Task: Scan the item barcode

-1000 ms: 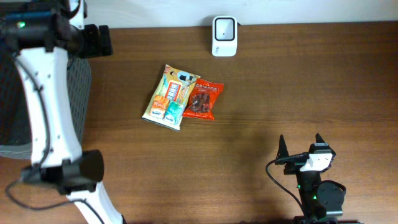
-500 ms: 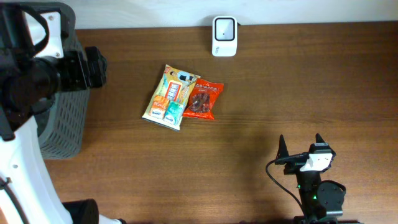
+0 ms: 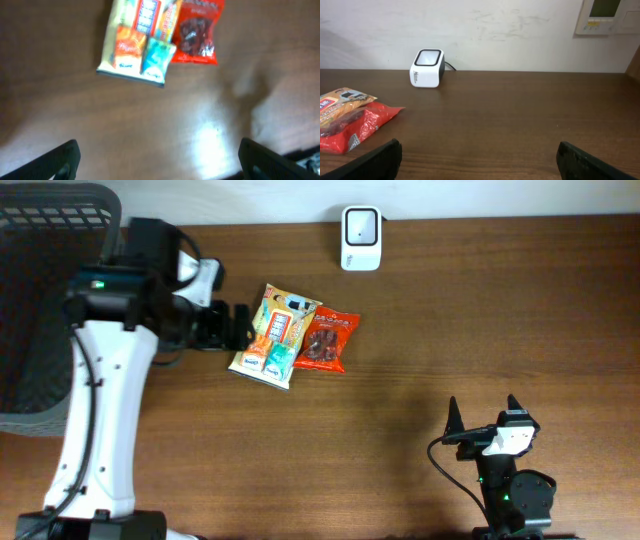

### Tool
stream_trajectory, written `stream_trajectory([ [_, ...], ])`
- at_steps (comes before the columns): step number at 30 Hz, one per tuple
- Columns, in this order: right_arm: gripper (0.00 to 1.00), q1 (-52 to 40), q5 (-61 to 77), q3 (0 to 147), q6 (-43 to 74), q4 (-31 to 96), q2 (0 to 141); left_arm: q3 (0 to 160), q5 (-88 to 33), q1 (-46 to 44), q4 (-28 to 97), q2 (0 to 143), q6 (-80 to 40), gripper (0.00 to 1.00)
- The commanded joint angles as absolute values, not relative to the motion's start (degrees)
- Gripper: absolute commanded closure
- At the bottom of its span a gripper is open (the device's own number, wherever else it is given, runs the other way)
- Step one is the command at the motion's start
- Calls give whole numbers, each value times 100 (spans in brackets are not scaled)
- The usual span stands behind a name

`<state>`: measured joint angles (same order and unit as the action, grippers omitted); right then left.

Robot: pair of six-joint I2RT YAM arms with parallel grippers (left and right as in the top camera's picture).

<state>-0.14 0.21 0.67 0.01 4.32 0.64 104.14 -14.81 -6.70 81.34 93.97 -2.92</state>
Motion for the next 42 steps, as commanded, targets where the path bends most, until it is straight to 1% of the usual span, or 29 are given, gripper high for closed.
stream_trajectory([
  [1,2,5,64,32,82,375,36,9824,-1564,-1048,7601,9343,-342,1],
  [4,2,5,888,32,471,64,36,9627,-1564,-1227,7408,9354,-340,1],
  [7,1,8,2027,32,1055,-668,36,9566,-1520,-1358,7332,9393,-340,1],
  [11,2,8,2840,32,2477,-1767,36,9566,-1216,-1374,7240,9432,-340,1],
  [13,2,8,2847,32,2908,-2171,36,9566,-980,-1374,7244,9463,-340,1],
  [15,2,8,2821,32,2954,-2558,36,9566,-915,-1374,7249,9487,-340,1],
  [18,2,8,2766,32,3402,-3649,36,9566,-893,-1372,7236,9494,-342,1],
  [20,2,8,2349,54,3815,-4357,36,9566,-753,-1372,7175,9494,-342,1],
  [22,2,8,1767,222,4167,-4617,36,9566,-746,-1372,7091,9494,-342,1],
  [23,2,8,1640,368,4160,-4615,36,9566,-746,-1372,7067,9494,-342,1],
  [25,2,8,1570,746,3879,-4445,67,9566,-746,-1372,7057,9494,-342,1],
  [27,2,8,1601,1295,3308,-4018,191,9566,-746,-1372,7057,9498,-342,1],
  [28,2,8,1599,1778,2928,-3385,349,9566,-744,-1372,7057,9500,-342,1],
  [31,2,8,1601,3444,1780,-569,1170,9566,-746,-1372,7050,9542,-342,1],
  [33,2,8,1605,4753,1063,1518,2178,9566,-744,-1372,7052,9583,-342,1],
  [35,2,8,1758,5592,985,2681,3015,9566,-746,-1372,7050,9616,-342,1],
  [37,2,5,2523,6171,1011,3142,3813,9566,-746,-1372,7050,9647,-344,1],
  [39,2,5,3903,6484,1162,3275,4528,9566,-746,-1372,7050,9679,-346,1],
  [40,1,3,4746,6517,1168,3203,4950,9566,-746,-1372,7050,9688,-346,1],
  [41,2,-10,5260,6517,1278,2950,5310,9566,-742,-1372,7050,9703,-346,1],
  [42,2,-40,5470,6517,1393,2764,5680,9566,-707,-1372,7052,9708,-357,1],
])
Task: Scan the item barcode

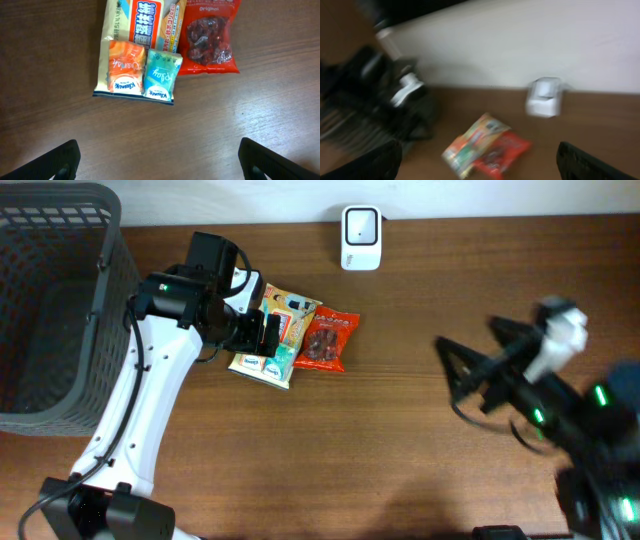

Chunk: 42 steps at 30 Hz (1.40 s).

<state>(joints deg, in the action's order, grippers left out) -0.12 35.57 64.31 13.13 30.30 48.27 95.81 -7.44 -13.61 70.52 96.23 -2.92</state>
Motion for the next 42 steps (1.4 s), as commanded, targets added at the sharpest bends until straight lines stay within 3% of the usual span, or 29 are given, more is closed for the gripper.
stream_trajectory([
  [1,2,-82,5454,6517,1588,2681,5983,9566,-541,-1372,7061,9717,-528,1],
  [5,2,-342,5284,6517,2196,2700,7529,9566,473,-1372,7057,9719,-1553,1],
  [10,2,-882,3852,6613,2303,2729,9397,9566,773,-1372,7052,9719,-1584,1],
  [17,2,-1376,3472,7502,2585,3199,10943,9566,1035,-1372,7050,9719,-1584,1],
  [21,2,-1629,3030,7605,3055,2891,11288,9566,1035,-1372,7050,9719,-1584,1],
  [35,0,-2311,1822,7605,3044,2307,11397,9566,1035,-1374,7052,9719,-1584,1],
  [42,9,-2788,646,7605,3044,2174,11397,9566,1033,-1374,7052,9719,-1584,1],
])
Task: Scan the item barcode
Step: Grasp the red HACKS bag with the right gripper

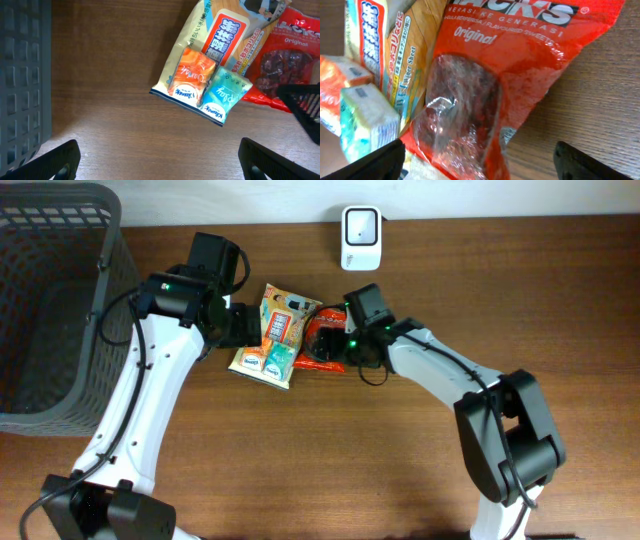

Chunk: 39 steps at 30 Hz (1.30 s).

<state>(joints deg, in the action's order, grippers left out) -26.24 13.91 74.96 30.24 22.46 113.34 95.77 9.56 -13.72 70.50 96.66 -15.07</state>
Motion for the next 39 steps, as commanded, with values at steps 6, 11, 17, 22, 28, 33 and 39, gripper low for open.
stream_trajectory([
  [6,12,-3109,-126,7649,2480,2121,11393,9566,1035,-1374,7052,9719,-1584,1],
  [11,12,-3472,-405,7931,2104,2145,11393,9566,1033,-1372,7052,9719,-1584,1],
  [17,15,-3754,-1400,7983,2110,2071,11428,9566,1035,-1372,7052,9719,-1584,1],
  [22,16,-3699,-1400,7983,2169,2032,11749,9566,1035,-1372,7052,9719,-1584,1],
  [28,19,-3592,-1734,7983,2467,2340,11832,9566,1035,-1374,7052,9719,-1584,1],
  [33,19,-3131,-1859,7983,3216,3083,11837,9566,1033,-1374,7052,9719,-1584,1],
  [39,15,-2650,-836,8191,3129,3767,11371,9566,1033,-1378,7052,9719,-1584,1],
])
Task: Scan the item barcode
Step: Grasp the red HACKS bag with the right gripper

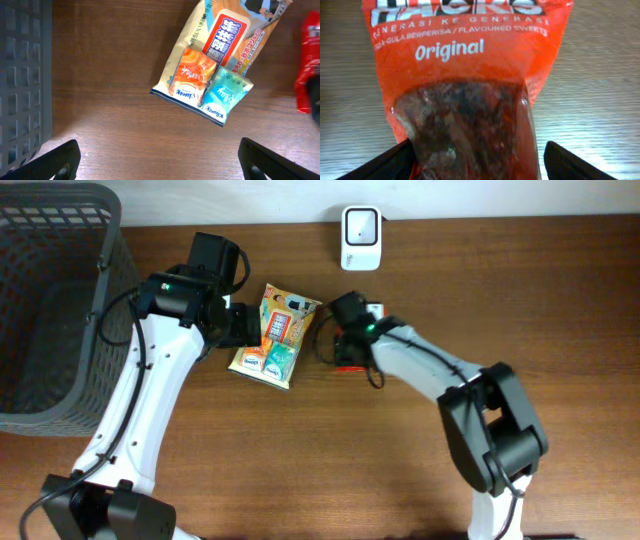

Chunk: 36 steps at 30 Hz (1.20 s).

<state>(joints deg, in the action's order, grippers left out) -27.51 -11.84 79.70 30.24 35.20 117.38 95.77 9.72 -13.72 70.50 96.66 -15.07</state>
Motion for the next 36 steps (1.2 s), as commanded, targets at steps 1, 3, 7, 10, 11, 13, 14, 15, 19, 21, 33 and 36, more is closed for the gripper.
stream_trajectory([
  [1,14,-2652,-829,8215,3020,3817,11290,9566,1035,-1378,7052,9719,-1584,1],
  [3,14,-2714,-810,8232,2777,3844,11135,9566,1035,-1376,7052,9719,-1584,1],
  [7,14,-2945,-794,8237,2248,3741,11019,9566,1035,-1378,7052,9719,-1584,1],
  [10,13,-3079,-860,8235,2126,3544,11041,9566,1035,-1378,7052,9719,-1584,1],
  [11,13,-3081,-860,8230,2126,3452,11059,9566,1035,-1378,7052,9719,-1584,1],
  [13,13,-3079,-1140,8230,2117,3369,11166,9566,1035,-1378,7052,9719,-1584,1],
  [14,13,-3079,-1293,8230,2023,3378,11209,9566,1033,-1378,7052,9719,-1584,1],
  [15,13,-3079,-1398,8230,1835,3385,11275,9566,1035,-1378,7052,9719,-1584,1],
  [19,12,-3074,-1730,8230,1653,3658,11592,9566,1035,-1378,7052,9719,-1584,1],
  [21,9,-3074,-1413,8230,1649,3642,11758,9566,1035,-1378,7052,9719,-1584,1],
  [33,17,-3070,-1581,8230,1649,4071,11845,9566,1033,-1378,7052,9719,-1584,1],
  [36,20,-3070,-1723,8230,1649,4115,11845,9566,1033,-1378,7052,9719,-1584,1],
])
